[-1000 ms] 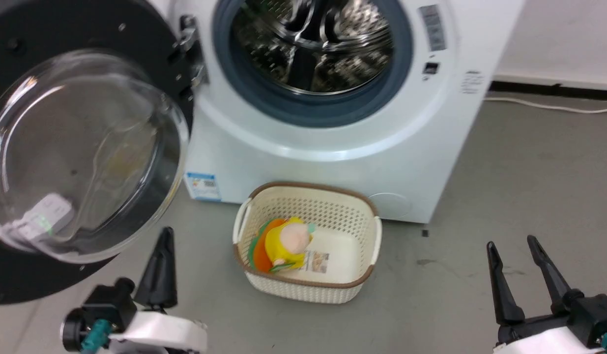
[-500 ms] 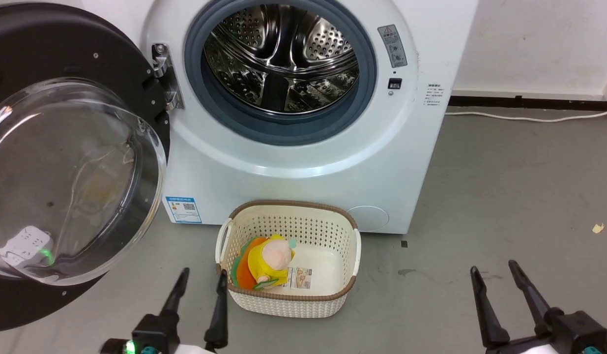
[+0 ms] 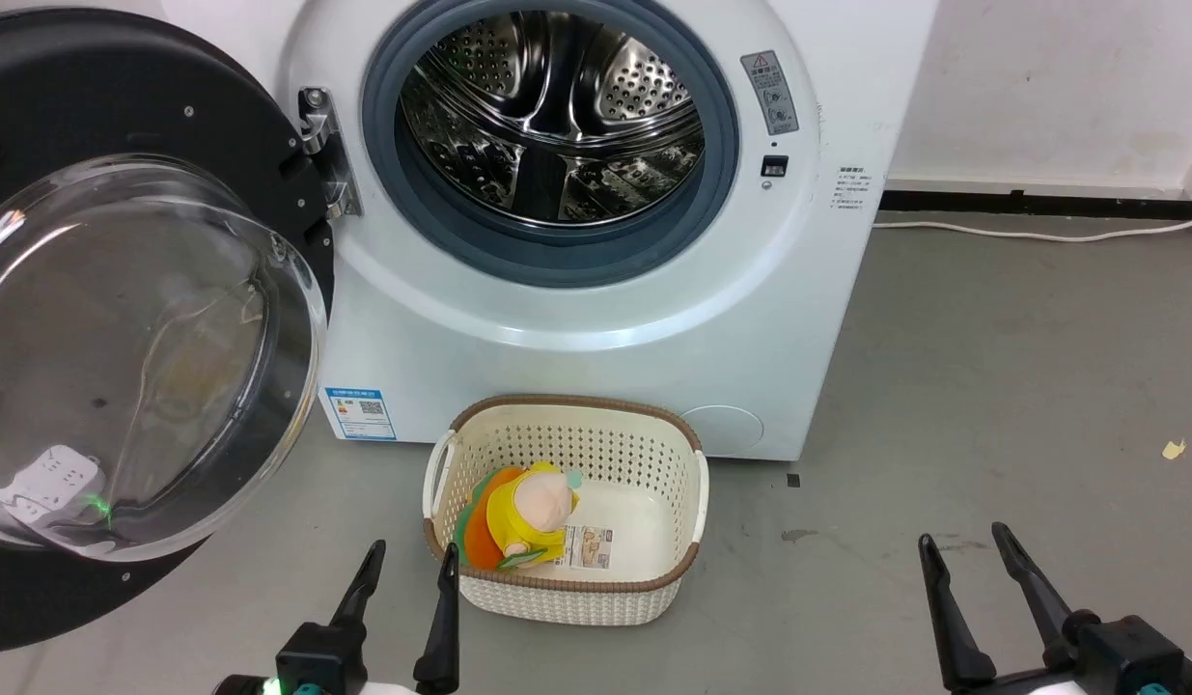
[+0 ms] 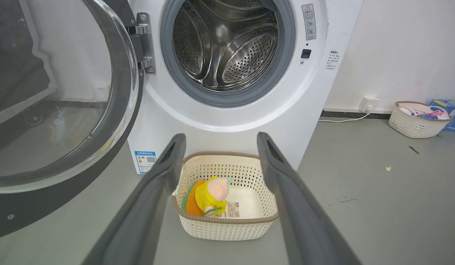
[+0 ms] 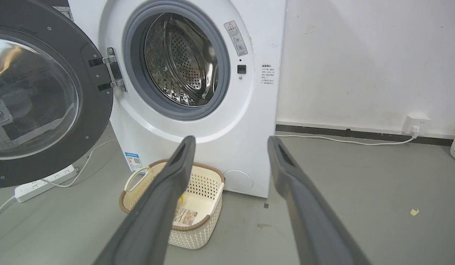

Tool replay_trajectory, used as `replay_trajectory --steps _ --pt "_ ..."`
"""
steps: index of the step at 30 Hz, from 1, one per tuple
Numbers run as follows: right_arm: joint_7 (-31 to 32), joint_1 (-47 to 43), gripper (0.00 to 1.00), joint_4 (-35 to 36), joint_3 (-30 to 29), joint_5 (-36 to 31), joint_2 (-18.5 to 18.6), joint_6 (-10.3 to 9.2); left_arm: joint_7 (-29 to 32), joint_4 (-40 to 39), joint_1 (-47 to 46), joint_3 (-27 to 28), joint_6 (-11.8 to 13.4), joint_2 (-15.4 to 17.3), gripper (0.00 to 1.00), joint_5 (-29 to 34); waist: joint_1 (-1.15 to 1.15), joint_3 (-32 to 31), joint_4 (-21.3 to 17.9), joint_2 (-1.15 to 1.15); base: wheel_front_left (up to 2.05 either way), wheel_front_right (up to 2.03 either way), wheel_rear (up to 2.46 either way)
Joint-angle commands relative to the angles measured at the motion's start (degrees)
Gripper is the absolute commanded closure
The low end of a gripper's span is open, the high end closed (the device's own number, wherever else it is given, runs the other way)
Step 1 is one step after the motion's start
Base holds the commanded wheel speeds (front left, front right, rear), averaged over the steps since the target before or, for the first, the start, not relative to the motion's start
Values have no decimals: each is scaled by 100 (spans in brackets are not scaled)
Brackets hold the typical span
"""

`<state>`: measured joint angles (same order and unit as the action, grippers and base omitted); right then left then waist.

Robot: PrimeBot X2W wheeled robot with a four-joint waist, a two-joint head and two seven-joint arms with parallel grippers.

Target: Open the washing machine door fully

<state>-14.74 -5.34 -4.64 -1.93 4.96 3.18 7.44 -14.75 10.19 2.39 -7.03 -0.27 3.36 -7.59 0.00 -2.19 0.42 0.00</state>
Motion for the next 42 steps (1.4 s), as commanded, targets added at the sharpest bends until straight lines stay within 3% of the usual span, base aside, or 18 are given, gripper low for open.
replay_trajectory --steps 1,9,10,42 --pt "-26 6 0 -9 2 36 -30 5 -25 21 -30 -11 -32 -3 0 34 0 -2 1 0 0 0 0" --pt "-26 16 0 -17 11 30 -30 5 -25 -13 -35 -20 -21 -17 0 60 0 -5 2 0 0 0 0" --pt "1 1 100 -16 15 10 0 0 1 -5 -2 -4 -23 -26 100 42 0 -5 2 0 0 0 0" --pt "342 124 100 94 57 -108 -6 1 347 -236 -56 166 -12 -35 100 207 0 46 -8 0 0 0 0"
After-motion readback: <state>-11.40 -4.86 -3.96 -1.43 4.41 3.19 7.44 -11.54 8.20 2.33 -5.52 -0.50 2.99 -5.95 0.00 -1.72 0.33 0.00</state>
